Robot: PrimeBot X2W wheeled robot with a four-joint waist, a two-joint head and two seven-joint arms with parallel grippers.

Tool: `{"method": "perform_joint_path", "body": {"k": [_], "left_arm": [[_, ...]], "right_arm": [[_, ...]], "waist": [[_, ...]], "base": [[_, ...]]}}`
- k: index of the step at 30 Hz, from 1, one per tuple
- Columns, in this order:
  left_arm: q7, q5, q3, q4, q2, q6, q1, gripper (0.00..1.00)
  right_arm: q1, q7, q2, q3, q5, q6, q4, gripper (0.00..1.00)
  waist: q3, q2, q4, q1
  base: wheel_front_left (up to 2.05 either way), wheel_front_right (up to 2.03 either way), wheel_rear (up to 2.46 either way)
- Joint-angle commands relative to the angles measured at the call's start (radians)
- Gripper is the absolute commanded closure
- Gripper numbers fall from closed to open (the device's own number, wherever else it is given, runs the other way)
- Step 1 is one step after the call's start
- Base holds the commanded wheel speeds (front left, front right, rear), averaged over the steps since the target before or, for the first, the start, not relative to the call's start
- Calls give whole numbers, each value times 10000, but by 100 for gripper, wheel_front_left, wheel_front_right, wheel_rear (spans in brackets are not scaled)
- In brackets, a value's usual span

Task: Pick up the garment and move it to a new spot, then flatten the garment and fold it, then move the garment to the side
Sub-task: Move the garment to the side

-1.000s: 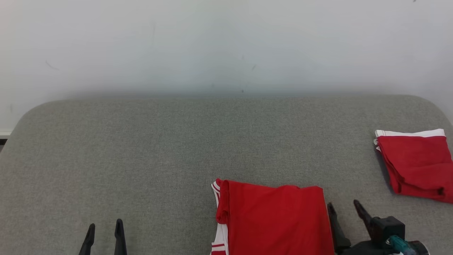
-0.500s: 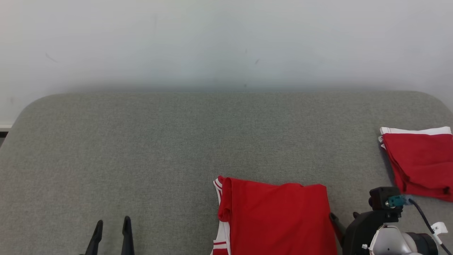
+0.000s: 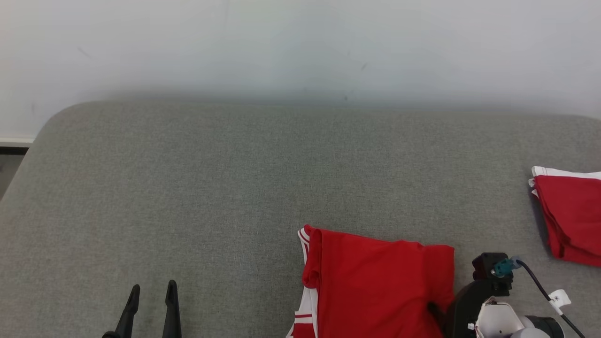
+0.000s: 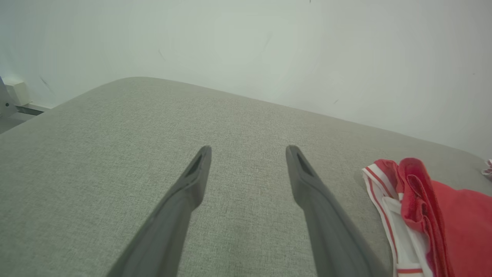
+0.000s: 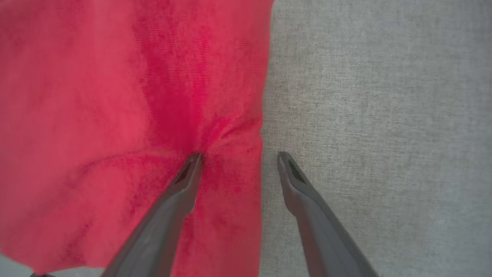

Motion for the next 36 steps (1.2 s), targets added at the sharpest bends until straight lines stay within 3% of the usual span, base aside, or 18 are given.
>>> {"method": "perform_joint_path", "body": {"k": [1, 7, 8, 9, 10, 11, 19, 23, 31, 36], "left_arm": [[-31, -29, -4, -23, 26, 14, -170, 0], [-31, -67, -51, 16, 19, 13, -208, 0], [-31, -89, -67, 10, 14, 13, -222, 0], [-31, -96, -79, -6, 11, 13, -259, 0], [-31, -100, -79, -30, 8, 13, -305, 0], [-31, -106, -61, -69, 4, 13, -342, 0], [-30, -118, 170, -351, -35, 13, -434, 0], [-31, -141, 238, -472, -67, 13, -618, 0], [-30, -71, 64, -835, -84, 13, -1012, 0], [-30, -34, -278, -1082, -47, 13, -1402, 0]], "right_arm": [[-145, -16, 3, 107, -101, -27, 247, 0], [-437, 4, 15, 221, -254, -27, 961, 0], [-467, 30, 13, 258, -300, -27, 1069, 18], [-522, 16, 15, 306, -296, -27, 1152, 47], [-604, -49, 20, 392, -360, -27, 1168, 84], [-712, -178, 20, 455, -437, -27, 1135, 100], [-2130, -414, -63, 772, -1250, -27, 776, 100], [-3302, -245, -545, 695, -1343, -27, 851, 100], [-5234, 418, -1485, -159, -1401, -27, 1054, 100], [-5884, 172, -2031, -1141, -1508, -27, 894, 100]], "waist": [[96, 0, 30, -1], [176, 0, 25, -1], [187, 0, 28, -1], [196, 0, 30, -1], [207, 0, 29, -1], [221, 0, 18, -1], [439, 0, -330, -1], [742, 0, -648, -1], [1406, 0, -1267, -1], [1928, 0, -1545, -1]], "base": [[0, 0, 0], [0, 0, 0], [0, 0, 0], [0, 0, 0], [0, 0, 0], [0, 0, 0], [0, 0, 0], [0, 0, 0], [0, 0, 0], [0, 0, 0]]}}
